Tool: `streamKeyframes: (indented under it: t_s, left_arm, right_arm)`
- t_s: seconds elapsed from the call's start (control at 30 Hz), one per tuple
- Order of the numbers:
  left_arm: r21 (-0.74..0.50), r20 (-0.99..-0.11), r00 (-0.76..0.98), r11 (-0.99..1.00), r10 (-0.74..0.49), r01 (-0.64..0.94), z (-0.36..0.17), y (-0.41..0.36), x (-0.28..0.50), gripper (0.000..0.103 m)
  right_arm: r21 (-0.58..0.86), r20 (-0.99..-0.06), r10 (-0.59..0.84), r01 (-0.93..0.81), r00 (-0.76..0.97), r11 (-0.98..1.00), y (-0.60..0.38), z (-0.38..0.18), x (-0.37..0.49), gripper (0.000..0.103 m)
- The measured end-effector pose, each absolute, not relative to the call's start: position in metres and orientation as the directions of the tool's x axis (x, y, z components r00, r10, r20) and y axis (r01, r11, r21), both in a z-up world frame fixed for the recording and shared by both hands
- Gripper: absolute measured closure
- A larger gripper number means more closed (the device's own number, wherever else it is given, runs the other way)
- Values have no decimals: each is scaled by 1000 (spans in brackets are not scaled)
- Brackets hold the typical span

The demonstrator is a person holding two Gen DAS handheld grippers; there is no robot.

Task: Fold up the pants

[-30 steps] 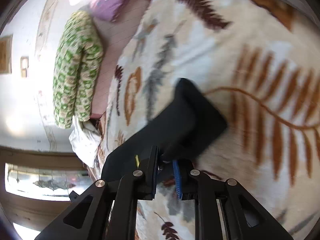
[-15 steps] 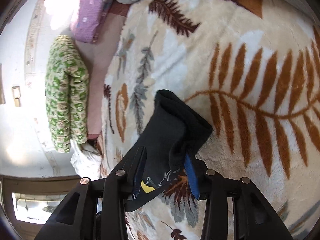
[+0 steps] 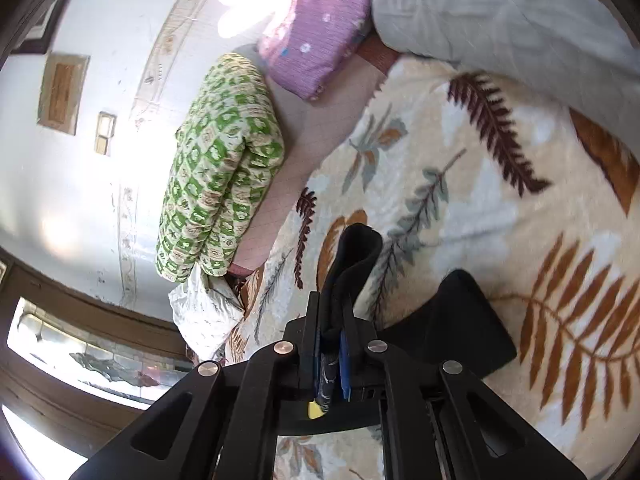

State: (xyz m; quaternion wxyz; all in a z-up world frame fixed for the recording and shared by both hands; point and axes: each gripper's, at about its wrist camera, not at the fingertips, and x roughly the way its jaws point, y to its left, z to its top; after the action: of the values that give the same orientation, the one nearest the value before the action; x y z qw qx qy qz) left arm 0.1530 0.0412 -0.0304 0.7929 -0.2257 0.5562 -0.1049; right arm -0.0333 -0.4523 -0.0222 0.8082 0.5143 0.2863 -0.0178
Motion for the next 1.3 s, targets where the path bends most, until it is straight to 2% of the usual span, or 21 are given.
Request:
streamKeyframes:
  t_s: [0.17,0.27,0.47,0.5,0.6,0.73,0.87,0.93,0.97,1.03,1.13,1.3]
  left_arm:
    - [-429,-878,282,897,-386,-109,-65,45,143,101]
    - [-431,-888,239,893,-393,-132,-83,52,138,101]
    - [-404,-897,225,913,-381,-63,-85,47,132,101]
    - [-411,-892,228,910,-390,-52,-83,47,131,100]
    - [-422,-884,230,906,-406,-20,-72,52,126,100]
    - [-410,-886,217,911,-410,48,-53,63,116,100]
    - [-364,-882,282,926,-378,104,-22,82,120,96]
    - [-316,-889,308,941,-337,117,-11,86,135,86]
    - [-299,-893,315,947,-322,121,-7,87,146,83]
    - [-293,-898,298,945,-324,142,-5,84,164,66]
    - [-301,-913,228,935,-339,185,-9,71,194,63]
    - [-246,-944,120,899,-307,362,-14,33,233,63]
  right_arm:
    - [787,-575,275,429,770,443,-463,-70,-43,96]
    - [780,-600,273,475,752,407,-470,-100,-54,96]
    - [739,-656,263,532,707,413,-476,-130,-67,96]
    - [730,-666,262,539,698,419,-476,-133,-68,91]
    - [693,-693,225,547,685,470,-475,-126,-71,85]
    - [639,-713,143,552,686,536,-480,-96,-86,85]
    - [590,-677,55,497,734,636,-479,-45,-94,80]
    - [581,-661,112,412,742,702,-464,-25,-74,66]
    - [579,-654,145,368,743,727,-454,-18,-62,65]
    - [583,-636,265,227,725,780,-419,-6,-25,64]
    - [623,-614,471,23,633,782,-354,-7,46,60]
    - [612,-686,588,-97,429,785,-265,-44,154,60]
